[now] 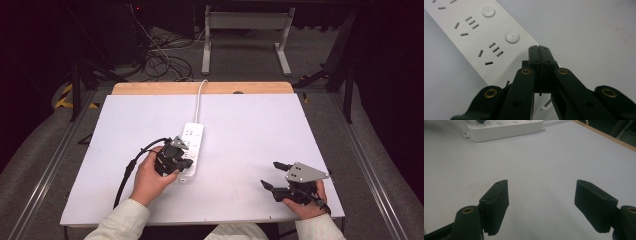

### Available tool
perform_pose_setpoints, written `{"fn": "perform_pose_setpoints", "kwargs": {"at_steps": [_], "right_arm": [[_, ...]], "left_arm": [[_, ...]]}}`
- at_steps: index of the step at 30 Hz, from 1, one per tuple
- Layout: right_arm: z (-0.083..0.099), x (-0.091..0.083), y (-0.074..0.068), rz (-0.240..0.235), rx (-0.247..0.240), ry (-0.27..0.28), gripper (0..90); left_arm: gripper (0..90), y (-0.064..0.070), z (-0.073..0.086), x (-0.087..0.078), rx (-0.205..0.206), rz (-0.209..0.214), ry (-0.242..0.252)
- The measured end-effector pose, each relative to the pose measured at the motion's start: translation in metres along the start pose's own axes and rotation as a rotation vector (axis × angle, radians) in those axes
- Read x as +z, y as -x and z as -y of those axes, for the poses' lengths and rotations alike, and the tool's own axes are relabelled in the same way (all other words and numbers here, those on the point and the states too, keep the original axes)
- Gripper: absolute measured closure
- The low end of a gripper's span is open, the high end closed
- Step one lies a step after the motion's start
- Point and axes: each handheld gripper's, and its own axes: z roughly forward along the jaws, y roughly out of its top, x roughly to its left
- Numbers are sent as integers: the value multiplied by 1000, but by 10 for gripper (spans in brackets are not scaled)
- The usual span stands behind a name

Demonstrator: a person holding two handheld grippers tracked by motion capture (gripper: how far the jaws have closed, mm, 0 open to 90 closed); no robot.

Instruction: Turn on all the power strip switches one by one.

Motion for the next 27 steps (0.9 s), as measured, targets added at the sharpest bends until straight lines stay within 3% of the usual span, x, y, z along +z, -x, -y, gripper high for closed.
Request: {"fn": "perform_pose_setpoints", "kwargs": {"at_steps": [16,27], "right_arm": [[0,1,-1,-2,-4,-6,281],[-1,1,-2,0,-8,-9,280]], "left_arm": [[900,0,4,3,0,6,22],[900,3,4,3,24,-19,12]]}}
